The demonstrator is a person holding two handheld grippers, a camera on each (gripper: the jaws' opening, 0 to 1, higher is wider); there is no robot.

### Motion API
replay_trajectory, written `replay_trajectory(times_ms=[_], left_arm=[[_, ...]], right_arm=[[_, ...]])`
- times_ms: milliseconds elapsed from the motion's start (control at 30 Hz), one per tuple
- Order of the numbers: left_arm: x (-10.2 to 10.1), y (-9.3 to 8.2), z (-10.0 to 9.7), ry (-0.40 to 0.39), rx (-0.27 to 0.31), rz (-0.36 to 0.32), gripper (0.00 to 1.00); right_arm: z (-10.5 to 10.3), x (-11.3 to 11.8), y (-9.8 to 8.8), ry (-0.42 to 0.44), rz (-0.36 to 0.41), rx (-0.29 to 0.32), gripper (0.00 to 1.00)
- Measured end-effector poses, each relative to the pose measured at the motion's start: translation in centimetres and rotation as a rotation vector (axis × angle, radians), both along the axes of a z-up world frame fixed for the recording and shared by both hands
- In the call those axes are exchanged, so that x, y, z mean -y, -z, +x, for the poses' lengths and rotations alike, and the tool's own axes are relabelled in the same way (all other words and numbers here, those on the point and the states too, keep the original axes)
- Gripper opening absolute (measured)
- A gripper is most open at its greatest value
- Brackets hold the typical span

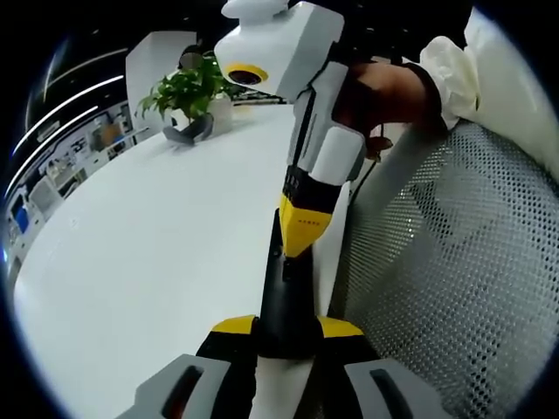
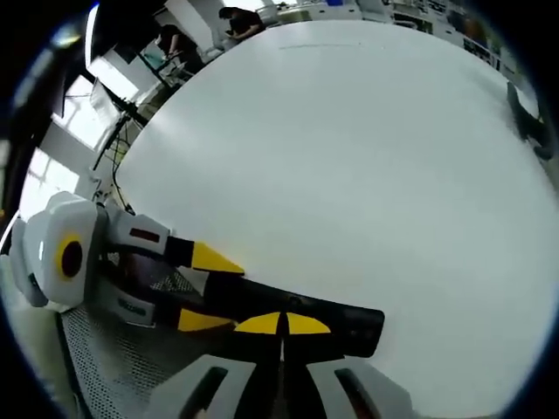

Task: Press the specified remote control buttons in sequence, fully releasing each button before pressing the next.

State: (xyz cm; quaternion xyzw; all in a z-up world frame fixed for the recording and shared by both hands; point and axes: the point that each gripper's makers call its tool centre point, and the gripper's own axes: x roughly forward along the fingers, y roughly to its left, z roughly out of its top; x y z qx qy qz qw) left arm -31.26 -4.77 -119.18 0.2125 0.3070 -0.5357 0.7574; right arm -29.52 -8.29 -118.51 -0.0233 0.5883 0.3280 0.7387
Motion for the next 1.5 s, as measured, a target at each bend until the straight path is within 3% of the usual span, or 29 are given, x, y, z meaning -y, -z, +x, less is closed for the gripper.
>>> replay_trajectory(times_ms=[233, 633, 700, 800, 1500], left_arm=[[0.0, 0.1, 0.0, 0.003, 0.001, -0.005, 0.25], [0.0, 0.1, 0.0, 0.004, -0.001, -0.001, 0.25], [0.0, 0.0, 0.0, 0.004, -0.001, 0.000, 0.25], [0.0, 0.0, 0.0, 0.004, -0.001, 0.000, 0.25], [0.0, 0.0, 0.0, 0.010, 0.001, -0.008, 0.25]], right_arm=[[0.0, 0.1, 0.0, 0.033, 0.038, -0.001, 0.00], [-0.1, 0.0, -0.1, 0.023, 0.025, 0.021, 0.00], [-0.8, 0.2, 0.0, 0.014, 0.011, -0.023, 0.00], [-0.6, 0.1, -0.1, 0.014, 0.013, -0.004, 0.00], [-1.1, 0.3, 0.2, 0.007, -0.010, -0.039, 0.00]])
